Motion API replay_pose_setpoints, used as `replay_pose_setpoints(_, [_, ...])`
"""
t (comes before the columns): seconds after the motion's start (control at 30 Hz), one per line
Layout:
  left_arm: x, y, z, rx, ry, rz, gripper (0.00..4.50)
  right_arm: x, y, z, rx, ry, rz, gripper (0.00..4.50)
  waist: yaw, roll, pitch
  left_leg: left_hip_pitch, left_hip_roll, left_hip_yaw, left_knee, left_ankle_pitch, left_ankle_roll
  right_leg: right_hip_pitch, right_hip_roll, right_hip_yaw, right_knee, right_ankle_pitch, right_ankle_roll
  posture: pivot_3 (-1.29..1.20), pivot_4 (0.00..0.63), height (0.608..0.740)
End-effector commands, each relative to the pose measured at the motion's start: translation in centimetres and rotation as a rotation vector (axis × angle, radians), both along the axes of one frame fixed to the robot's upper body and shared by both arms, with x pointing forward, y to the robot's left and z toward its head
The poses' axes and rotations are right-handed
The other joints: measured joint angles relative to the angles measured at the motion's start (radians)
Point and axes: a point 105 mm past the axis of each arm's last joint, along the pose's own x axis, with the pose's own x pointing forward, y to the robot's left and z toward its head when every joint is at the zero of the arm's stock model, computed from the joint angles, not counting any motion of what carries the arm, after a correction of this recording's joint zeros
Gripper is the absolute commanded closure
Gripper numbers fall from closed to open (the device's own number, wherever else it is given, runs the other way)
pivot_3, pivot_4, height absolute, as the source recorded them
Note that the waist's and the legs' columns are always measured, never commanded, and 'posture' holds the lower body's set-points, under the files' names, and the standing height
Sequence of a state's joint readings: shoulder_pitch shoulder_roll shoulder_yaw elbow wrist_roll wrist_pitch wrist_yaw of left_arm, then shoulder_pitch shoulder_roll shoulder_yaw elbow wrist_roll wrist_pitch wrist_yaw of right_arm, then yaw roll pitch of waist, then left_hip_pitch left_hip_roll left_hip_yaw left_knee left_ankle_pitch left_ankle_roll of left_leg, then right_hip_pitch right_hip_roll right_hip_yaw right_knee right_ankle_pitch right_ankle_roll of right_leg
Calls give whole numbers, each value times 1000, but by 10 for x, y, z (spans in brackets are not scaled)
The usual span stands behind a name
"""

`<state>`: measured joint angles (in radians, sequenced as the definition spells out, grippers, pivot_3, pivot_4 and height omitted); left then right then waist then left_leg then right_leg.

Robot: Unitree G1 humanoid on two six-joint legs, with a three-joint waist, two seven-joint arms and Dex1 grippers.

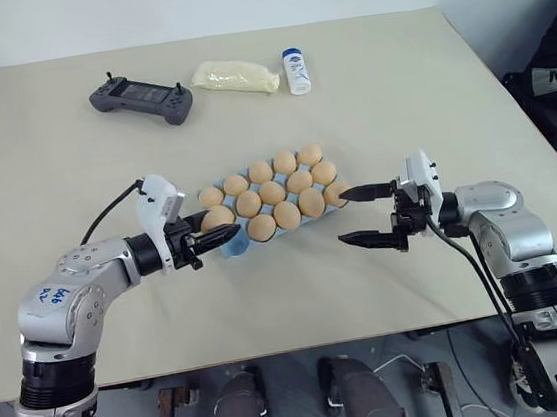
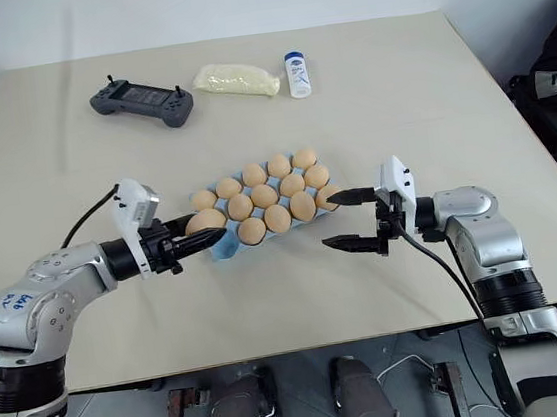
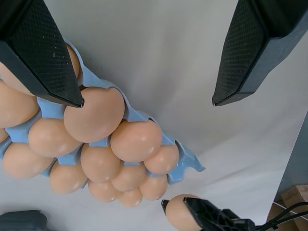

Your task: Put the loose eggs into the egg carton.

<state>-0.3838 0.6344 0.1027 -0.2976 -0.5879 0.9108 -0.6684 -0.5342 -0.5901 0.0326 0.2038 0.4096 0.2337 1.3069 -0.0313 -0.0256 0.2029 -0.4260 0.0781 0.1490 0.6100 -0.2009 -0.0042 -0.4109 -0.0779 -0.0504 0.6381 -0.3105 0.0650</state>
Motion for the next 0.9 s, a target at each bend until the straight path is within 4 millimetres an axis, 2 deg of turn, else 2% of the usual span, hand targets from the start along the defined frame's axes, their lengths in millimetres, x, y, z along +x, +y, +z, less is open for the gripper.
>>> replay_pose_setpoints(0.03, [-3,-4,8,6,-32,-33,2272,-1,-5,12,15,-57,-13,0,0,0,0,0,0,0,0,0,0,0,0,0,0,0,0,0,150,740])
replay_pose_setpoints(0.27, [4,-4,13,-5,-65,-14,37,-1,-4,12,22,-57,-21,0,1,0,0,0,0,0,0,0,0,0,0,0,0,0,0,0,150,740])
replay_pose_setpoints(0.5, [13,7,33,-92,-121,53,11,0,-5,12,23,-59,-27,0,-1,0,0,0,0,0,1,0,0,0,0,0,0,0,0,0,150,740])
replay_pose_setpoints(0.63, [16,27,49,-161,-183,111,11,1,-5,13,24,-62,-30,0,0,0,0,0,0,0,1,0,1,0,0,0,1,0,0,0,150,740])
replay_pose_setpoints(0.8, [3,57,48,-80,-278,151,11,4,-5,15,31,-70,-33,0,-6,0,0,0,0,0,1,0,0,0,0,0,2,0,0,0,150,740])
replay_pose_setpoints(0.9, [-10,70,37,-35,-279,141,11,8,-6,17,34,-77,-40,0,-8,0,0,0,1,0,1,-1,0,0,0,0,2,0,-1,0,150,740])
